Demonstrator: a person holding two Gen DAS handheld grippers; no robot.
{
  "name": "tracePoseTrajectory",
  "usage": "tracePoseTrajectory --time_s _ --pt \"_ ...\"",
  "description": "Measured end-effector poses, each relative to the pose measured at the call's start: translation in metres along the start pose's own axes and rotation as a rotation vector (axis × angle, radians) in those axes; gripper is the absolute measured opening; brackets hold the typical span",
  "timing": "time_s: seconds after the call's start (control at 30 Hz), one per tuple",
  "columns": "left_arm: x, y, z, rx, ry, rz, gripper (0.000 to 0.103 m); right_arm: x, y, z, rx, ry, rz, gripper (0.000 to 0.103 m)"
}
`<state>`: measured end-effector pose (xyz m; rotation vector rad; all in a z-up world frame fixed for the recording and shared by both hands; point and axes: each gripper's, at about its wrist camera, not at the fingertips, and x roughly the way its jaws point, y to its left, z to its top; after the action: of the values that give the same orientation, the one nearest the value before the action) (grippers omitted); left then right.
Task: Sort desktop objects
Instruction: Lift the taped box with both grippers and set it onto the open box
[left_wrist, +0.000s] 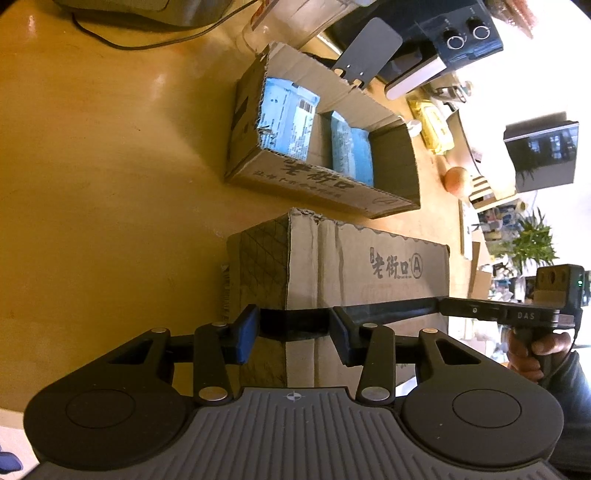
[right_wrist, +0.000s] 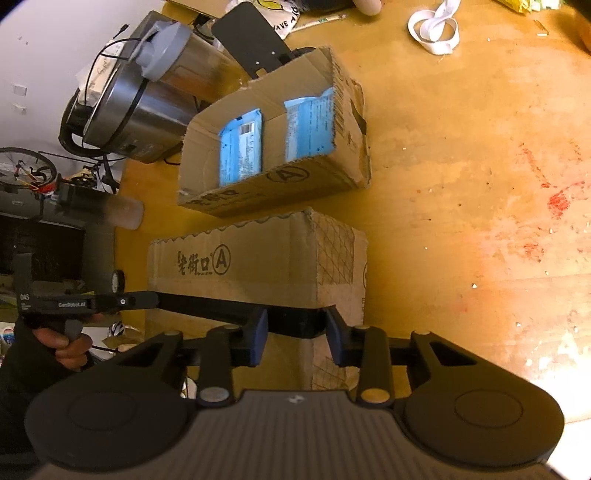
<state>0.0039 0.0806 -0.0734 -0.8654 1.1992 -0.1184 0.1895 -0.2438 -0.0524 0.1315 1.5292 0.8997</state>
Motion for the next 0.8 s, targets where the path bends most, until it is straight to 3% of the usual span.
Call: tracePoseTrajectory --time_s 0.33,0.8 --pt "-0.027 -0.032 -0.008 -0.001 -0.03 0.023 0.04 -0.033 0.019 -0.002 0.002 -0.005 -0.012 0.028" --pt "-0.025 -0.039 0.016 -0.002 -0.036 0.014 0.04 -0.041 0.022 0.015 0.02 -0.023 -0.023 0.028"
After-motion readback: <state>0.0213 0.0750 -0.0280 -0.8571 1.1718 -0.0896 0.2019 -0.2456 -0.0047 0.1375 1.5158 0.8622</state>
